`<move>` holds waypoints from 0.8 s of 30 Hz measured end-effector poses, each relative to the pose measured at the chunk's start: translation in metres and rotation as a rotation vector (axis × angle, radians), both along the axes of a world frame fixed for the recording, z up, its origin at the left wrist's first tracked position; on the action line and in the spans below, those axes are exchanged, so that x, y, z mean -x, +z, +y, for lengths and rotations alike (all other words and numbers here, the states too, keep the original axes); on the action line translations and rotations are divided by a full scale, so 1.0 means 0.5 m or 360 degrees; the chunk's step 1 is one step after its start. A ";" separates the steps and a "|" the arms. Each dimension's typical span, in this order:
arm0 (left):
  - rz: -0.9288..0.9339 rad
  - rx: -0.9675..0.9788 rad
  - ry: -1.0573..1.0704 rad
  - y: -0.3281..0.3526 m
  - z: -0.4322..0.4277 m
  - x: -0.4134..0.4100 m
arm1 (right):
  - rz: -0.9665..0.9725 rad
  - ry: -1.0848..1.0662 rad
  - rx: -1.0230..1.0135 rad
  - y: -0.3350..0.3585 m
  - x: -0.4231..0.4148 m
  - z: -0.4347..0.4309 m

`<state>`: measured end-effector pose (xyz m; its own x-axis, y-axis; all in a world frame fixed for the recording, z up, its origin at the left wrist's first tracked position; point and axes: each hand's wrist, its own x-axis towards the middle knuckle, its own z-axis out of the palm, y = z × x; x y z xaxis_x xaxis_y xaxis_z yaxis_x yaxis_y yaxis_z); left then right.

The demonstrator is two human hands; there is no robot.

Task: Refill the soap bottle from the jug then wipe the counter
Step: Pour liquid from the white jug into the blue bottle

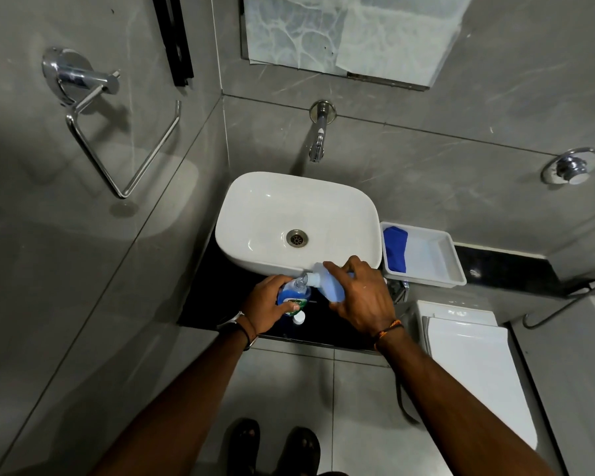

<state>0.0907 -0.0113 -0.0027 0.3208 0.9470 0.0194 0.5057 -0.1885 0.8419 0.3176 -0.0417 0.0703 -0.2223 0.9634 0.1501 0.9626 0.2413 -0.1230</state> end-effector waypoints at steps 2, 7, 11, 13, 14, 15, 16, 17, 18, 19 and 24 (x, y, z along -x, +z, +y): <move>-0.0008 0.0004 -0.0004 0.000 -0.001 -0.001 | -0.0021 0.0011 -0.0005 0.004 -0.001 -0.001; -0.0006 -0.0004 0.0006 0.004 -0.005 -0.005 | -0.0082 0.0019 0.0002 0.015 0.001 -0.005; 0.0008 0.0004 0.0004 0.004 -0.008 -0.006 | -0.0119 0.0015 0.0028 0.020 0.003 -0.006; 0.0018 0.0006 0.0007 0.004 -0.009 -0.006 | -0.0125 0.0016 0.0027 0.020 0.005 -0.007; 0.0021 0.0005 0.0013 0.004 -0.009 -0.006 | -0.0131 0.0015 0.0028 0.021 0.006 -0.007; 0.0025 0.0002 0.0018 0.004 -0.009 -0.006 | -0.0140 0.0014 0.0032 0.021 0.006 -0.008; 0.0028 0.0000 0.0019 0.004 -0.010 -0.007 | -0.0152 0.0012 0.0037 0.022 0.007 -0.008; 0.0030 0.0000 0.0018 0.003 -0.010 -0.007 | -0.0164 0.0012 0.0043 0.022 0.007 -0.009; 0.0031 0.0002 0.0014 0.003 -0.010 -0.007 | -0.0175 0.0011 0.0046 0.024 0.007 -0.010; 0.0031 0.0006 0.0009 0.003 -0.011 -0.007 | -0.0180 0.0010 0.0045 0.025 0.007 -0.010; 0.0022 0.0010 -0.0007 0.006 -0.014 -0.011 | -0.0199 0.0009 0.0052 0.029 0.006 -0.012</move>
